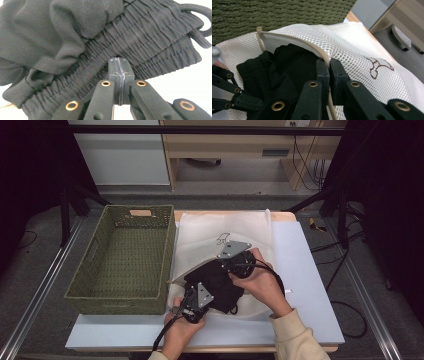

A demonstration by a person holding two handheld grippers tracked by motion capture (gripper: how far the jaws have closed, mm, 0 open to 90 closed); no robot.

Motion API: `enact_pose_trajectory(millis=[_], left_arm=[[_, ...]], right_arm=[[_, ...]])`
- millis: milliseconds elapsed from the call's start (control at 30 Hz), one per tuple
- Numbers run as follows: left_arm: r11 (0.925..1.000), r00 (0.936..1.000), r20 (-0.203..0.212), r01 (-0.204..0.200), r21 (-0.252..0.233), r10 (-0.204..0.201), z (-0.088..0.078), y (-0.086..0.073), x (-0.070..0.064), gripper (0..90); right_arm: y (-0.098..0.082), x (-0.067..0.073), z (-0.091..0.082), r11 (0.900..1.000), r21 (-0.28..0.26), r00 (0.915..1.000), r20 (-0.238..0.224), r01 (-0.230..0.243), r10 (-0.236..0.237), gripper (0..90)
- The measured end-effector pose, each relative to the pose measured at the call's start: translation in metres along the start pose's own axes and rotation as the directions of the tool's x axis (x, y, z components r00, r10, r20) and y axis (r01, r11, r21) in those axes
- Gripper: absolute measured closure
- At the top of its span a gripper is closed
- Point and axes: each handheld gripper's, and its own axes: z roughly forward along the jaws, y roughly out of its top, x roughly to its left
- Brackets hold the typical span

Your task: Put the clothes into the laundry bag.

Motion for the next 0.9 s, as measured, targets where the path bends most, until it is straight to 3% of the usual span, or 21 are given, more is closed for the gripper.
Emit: enact_pose_trajectory(millis=[900], left_arm=[[0.9994,0.999,-0.032,-0.031,0.017,0.031,0.0084,0.0097,0.0036,90.0]], right_arm=[[0.0007,-0.003,-0.0043,1.0,-0.011,1.0,0.003,-0.003,0.003,86.9]])
